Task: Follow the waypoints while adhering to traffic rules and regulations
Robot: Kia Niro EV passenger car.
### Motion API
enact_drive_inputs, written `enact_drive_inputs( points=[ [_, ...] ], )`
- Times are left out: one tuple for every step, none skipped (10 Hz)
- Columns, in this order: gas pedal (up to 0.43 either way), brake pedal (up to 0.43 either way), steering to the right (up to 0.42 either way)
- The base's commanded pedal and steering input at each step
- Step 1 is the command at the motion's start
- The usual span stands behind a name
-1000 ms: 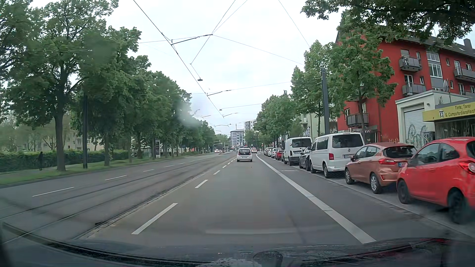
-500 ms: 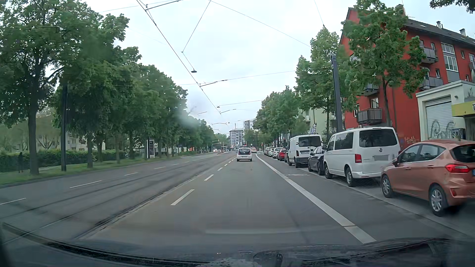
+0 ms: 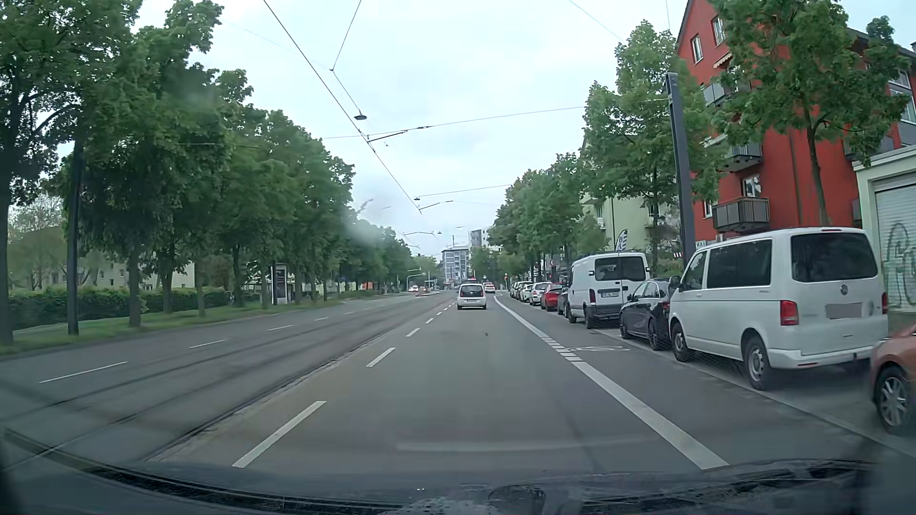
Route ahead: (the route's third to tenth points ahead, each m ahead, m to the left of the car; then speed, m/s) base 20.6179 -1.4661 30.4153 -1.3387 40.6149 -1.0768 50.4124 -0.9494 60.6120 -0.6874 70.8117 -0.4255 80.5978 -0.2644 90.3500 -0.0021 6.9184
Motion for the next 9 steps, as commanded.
enact_drive_inputs(
  points=[
    [0.087, 0.000, -0.001],
    [0.087, 0.000, -0.001],
    [0.087, 0.000, -0.001],
    [0.087, 0.000, -0.001],
    [0.087, 0.000, -0.001],
    [0.087, 0.000, -0.001],
    [0.087, 0.000, -0.001],
    [0.087, 0.000, -0.001],
    [0.087, 0.000, -0.001]
  ],
)
